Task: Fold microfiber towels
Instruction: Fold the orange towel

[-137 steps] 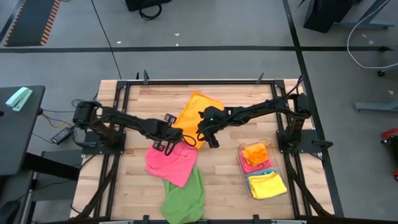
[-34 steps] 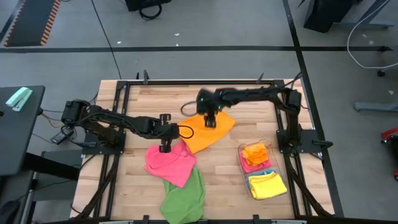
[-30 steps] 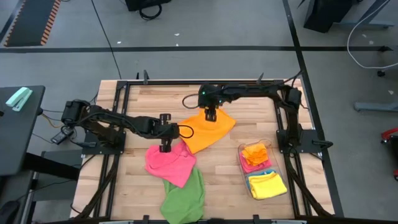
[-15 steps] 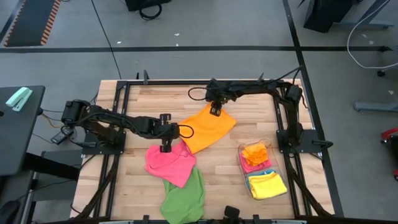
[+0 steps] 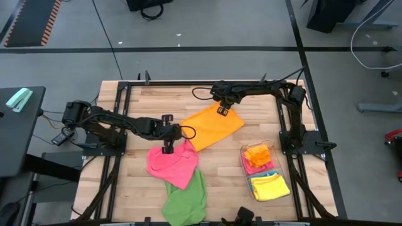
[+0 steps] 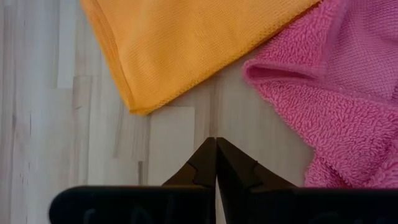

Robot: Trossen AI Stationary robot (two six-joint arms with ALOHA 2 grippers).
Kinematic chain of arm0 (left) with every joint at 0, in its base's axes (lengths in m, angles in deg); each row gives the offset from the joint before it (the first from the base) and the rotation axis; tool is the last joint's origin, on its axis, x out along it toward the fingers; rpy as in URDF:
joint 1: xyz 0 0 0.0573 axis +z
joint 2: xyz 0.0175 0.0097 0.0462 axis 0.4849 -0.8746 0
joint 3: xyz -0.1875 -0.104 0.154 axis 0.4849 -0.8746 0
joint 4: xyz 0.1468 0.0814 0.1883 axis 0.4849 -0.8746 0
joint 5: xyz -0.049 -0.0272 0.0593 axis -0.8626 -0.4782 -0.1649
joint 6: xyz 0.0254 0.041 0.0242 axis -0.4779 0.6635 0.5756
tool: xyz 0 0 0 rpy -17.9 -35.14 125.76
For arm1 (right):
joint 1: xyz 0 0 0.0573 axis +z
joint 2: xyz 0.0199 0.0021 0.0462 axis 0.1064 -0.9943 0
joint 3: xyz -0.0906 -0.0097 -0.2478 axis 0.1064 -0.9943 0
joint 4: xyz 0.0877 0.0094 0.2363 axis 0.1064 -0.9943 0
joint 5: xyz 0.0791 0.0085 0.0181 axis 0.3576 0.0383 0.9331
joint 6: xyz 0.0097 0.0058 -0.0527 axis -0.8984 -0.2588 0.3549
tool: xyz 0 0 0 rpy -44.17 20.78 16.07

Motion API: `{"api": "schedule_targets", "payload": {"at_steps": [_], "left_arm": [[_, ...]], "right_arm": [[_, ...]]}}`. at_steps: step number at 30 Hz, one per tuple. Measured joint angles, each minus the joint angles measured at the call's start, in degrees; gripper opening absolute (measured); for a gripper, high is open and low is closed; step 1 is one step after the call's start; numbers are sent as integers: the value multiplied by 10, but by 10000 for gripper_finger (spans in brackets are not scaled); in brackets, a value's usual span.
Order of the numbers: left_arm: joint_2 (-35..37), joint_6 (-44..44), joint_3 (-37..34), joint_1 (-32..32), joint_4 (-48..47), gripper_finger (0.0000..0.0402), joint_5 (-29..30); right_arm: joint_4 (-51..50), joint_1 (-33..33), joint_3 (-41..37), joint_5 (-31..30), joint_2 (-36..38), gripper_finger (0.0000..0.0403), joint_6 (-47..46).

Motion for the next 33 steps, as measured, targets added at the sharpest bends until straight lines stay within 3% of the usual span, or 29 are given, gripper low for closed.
{"api": "schedule_targets", "payload": {"at_steps": [5,12,19,26,33], "left_arm": [[0,0,0,0,1,22,0],[0,1,0,0,4,17,0],[0,1,0,0,6,17,0],[0,0,0,0,6,28,0],[0,0,0,0,7,15,0]], "right_arm": [[3,0,13,26,28,146,29],[2,-47,12,169,28,146,30],[-2,-78,10,249,27,146,0],[6,-86,-8,262,27,146,1],[14,-85,-27,264,27,146,-4]]}}
